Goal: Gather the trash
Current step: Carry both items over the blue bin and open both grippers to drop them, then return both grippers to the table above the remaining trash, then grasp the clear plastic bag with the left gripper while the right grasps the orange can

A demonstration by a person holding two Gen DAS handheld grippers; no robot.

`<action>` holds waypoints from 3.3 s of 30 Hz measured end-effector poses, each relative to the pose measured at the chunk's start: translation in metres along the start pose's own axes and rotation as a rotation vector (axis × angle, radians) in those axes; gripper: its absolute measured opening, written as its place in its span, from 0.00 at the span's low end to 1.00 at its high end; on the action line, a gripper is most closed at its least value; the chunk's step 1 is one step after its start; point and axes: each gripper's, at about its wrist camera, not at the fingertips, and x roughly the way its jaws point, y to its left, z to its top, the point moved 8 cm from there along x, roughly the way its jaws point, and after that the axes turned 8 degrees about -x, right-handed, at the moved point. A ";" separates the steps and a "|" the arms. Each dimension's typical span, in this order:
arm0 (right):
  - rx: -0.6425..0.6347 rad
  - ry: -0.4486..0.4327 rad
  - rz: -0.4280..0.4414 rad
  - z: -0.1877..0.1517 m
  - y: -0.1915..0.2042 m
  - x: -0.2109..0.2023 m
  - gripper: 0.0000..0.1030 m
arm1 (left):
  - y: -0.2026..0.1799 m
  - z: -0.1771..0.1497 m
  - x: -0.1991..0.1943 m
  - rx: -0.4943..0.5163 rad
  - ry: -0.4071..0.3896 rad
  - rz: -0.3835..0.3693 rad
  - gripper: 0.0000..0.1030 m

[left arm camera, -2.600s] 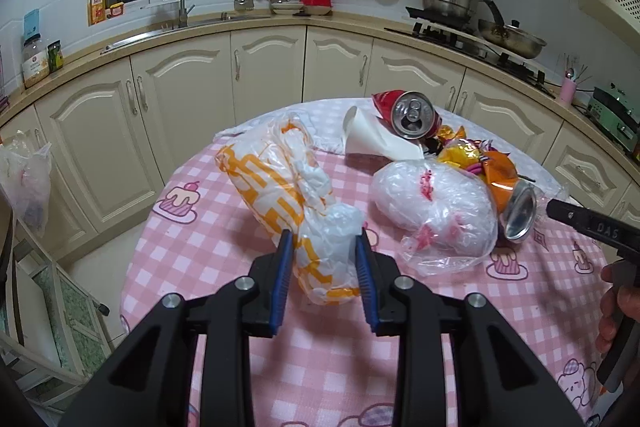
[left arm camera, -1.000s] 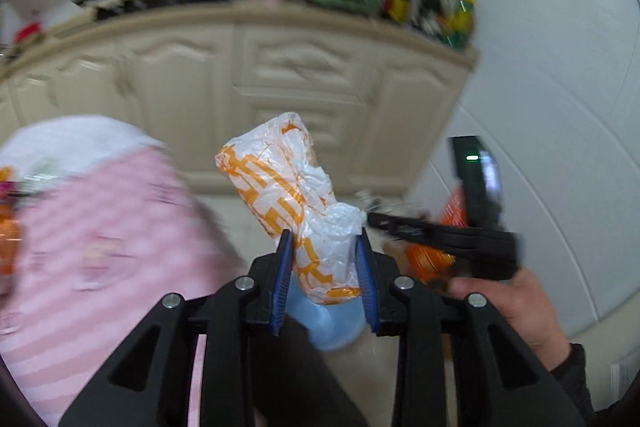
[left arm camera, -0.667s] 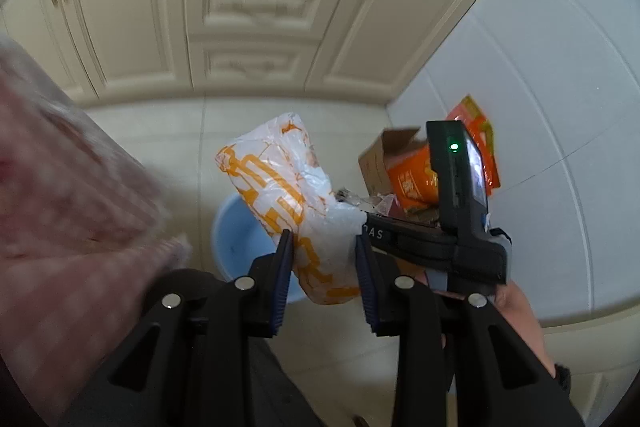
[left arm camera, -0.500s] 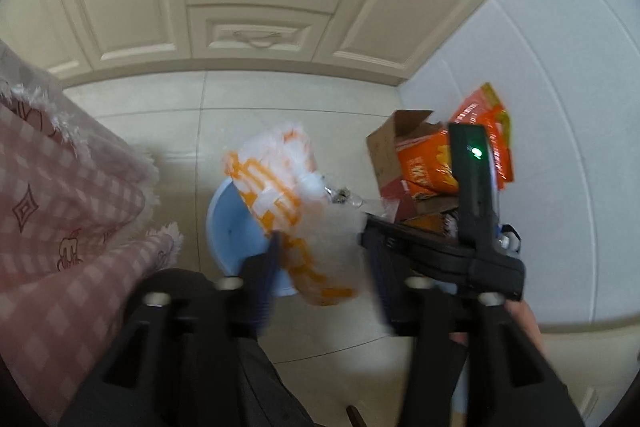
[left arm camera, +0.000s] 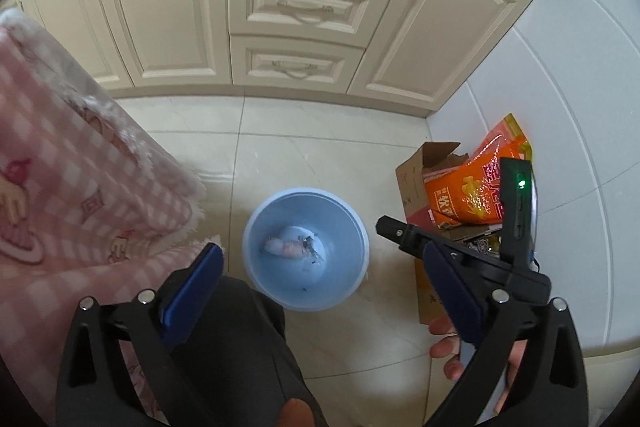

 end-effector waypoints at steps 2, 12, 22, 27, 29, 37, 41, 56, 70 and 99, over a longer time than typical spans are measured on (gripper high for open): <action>-0.010 -0.022 -0.001 0.001 0.007 -0.011 0.94 | -0.001 0.000 -0.008 0.003 -0.014 -0.001 0.95; -0.094 -0.147 0.001 0.018 0.057 -0.076 0.94 | -0.007 0.004 -0.080 0.010 -0.134 -0.036 0.95; -0.272 -0.305 0.049 0.022 0.157 -0.159 0.94 | 0.019 0.012 -0.180 -0.016 -0.309 -0.035 0.95; -0.381 -0.364 0.113 0.009 0.222 -0.191 0.94 | 0.051 0.010 -0.239 -0.048 -0.431 0.001 0.95; -0.428 -0.397 0.150 0.002 0.254 -0.206 0.94 | 0.064 0.009 -0.258 -0.059 -0.474 0.026 0.95; -0.598 -0.463 0.276 -0.038 0.358 -0.240 0.94 | 0.130 -0.004 -0.340 -0.151 -0.658 0.133 0.95; -0.668 -0.484 0.313 -0.060 0.398 -0.246 0.94 | 0.165 -0.014 -0.373 -0.197 -0.721 0.194 0.95; -0.878 -0.588 0.426 -0.120 0.483 -0.277 0.94 | 0.246 -0.061 -0.442 -0.264 -0.850 0.377 0.95; -0.948 -0.462 0.360 -0.134 0.490 -0.218 0.94 | 0.323 -0.089 -0.382 -0.343 -0.686 0.452 0.95; -1.024 -0.254 0.296 -0.150 0.518 -0.124 0.94 | 0.401 -0.068 -0.299 -0.469 -0.474 0.339 0.46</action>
